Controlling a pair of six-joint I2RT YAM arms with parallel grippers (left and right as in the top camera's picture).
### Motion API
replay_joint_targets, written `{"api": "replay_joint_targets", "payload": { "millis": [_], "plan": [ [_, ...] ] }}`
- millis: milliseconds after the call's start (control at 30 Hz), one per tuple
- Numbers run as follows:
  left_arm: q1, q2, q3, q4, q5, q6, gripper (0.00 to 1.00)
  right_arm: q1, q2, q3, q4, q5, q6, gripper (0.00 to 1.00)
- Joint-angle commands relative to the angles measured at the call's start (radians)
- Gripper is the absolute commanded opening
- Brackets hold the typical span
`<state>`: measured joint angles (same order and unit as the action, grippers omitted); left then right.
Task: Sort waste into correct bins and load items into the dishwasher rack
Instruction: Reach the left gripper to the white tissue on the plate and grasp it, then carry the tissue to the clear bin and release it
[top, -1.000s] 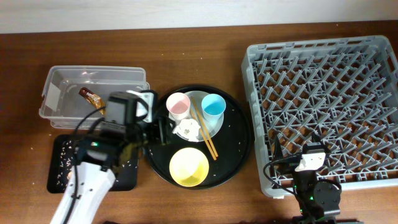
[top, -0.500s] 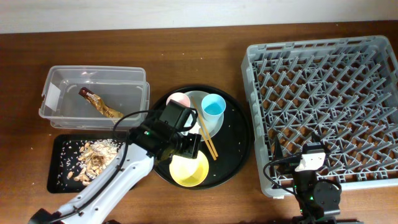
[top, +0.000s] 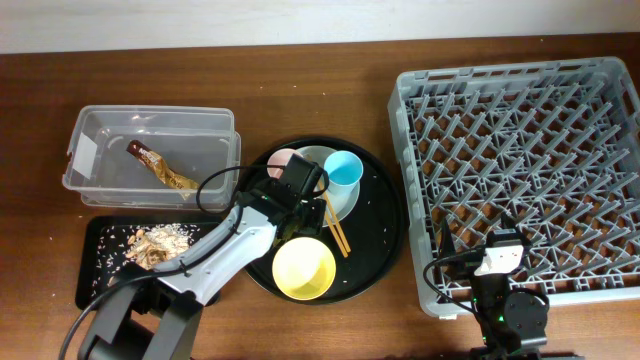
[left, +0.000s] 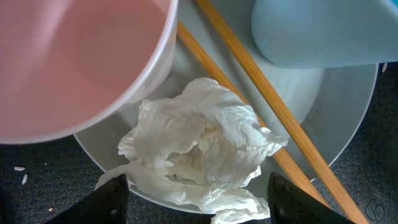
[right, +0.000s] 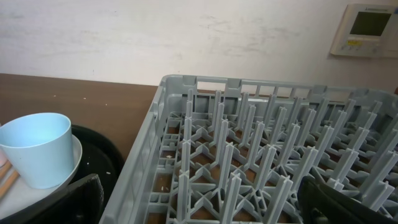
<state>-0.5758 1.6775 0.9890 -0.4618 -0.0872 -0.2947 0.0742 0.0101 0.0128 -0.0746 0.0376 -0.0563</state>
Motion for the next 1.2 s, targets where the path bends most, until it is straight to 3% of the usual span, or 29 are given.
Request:
{"api": "replay_joint_targets", "payload": {
  "millis": [0,67,233,300,367,433,500,567,700,767,833,900,967,1100,1167],
  "plan": [
    [-0.007,0.021,-0.011,0.006,-0.015,0.009,0.69,-0.004,-0.006,-0.007,-0.002,0.012,0.006,0.98],
    [-0.020,0.030,-0.027,0.016,-0.015,0.008,0.60,-0.004,-0.006,-0.007,-0.002,0.013,0.006,0.98],
    [-0.046,0.030,-0.040,0.058,-0.016,0.008,0.59,-0.004,-0.006,-0.007,-0.002,0.012,0.006,0.98],
    [-0.046,0.039,-0.040,0.058,-0.015,0.008,0.41,-0.004,-0.006,-0.007,-0.002,0.012,0.006,0.98],
    [-0.046,0.079,-0.040,0.058,-0.015,0.008,0.37,-0.004,-0.006,-0.007,-0.002,0.012,0.006,0.98],
    [-0.046,0.079,-0.040,0.062,-0.016,0.009,0.26,-0.004,-0.006,-0.007,-0.002,0.012,0.006,0.98],
    [-0.046,0.071,-0.029,0.060,-0.019,0.009,0.01,-0.004,-0.006,-0.007,-0.002,0.013,0.006,0.98],
    [-0.037,0.005,-0.012,0.032,-0.027,0.009,0.00,-0.004,-0.006,-0.007,-0.002,0.012,0.006,0.98],
    [-0.037,-0.224,0.062,-0.164,-0.087,0.009,0.00,-0.004,-0.006,-0.007,-0.002,0.012,0.006,0.98],
    [-0.036,-0.346,0.079,-0.238,-0.183,0.009,0.00,-0.004,-0.006,-0.007,-0.002,0.013,0.006,0.98],
    [-0.005,-0.468,0.083,-0.279,-0.369,0.009,0.00,-0.004,-0.006,-0.007,-0.002,0.012,0.006,0.98],
    [0.100,-0.507,0.083,-0.276,-0.389,0.008,0.00,-0.004,-0.006,-0.007,-0.002,0.012,0.006,0.98],
    [0.286,-0.476,0.082,-0.231,-0.385,0.008,0.01,-0.004,-0.006,-0.007,-0.002,0.012,0.006,0.98],
    [0.536,-0.297,0.082,-0.076,-0.251,-0.034,0.02,-0.004,-0.006,-0.007,-0.002,0.012,0.006,0.98],
    [0.617,-0.177,0.082,0.040,-0.195,-0.033,0.17,-0.004,-0.006,-0.007,-0.002,0.012,0.006,0.98]
  ]
}}
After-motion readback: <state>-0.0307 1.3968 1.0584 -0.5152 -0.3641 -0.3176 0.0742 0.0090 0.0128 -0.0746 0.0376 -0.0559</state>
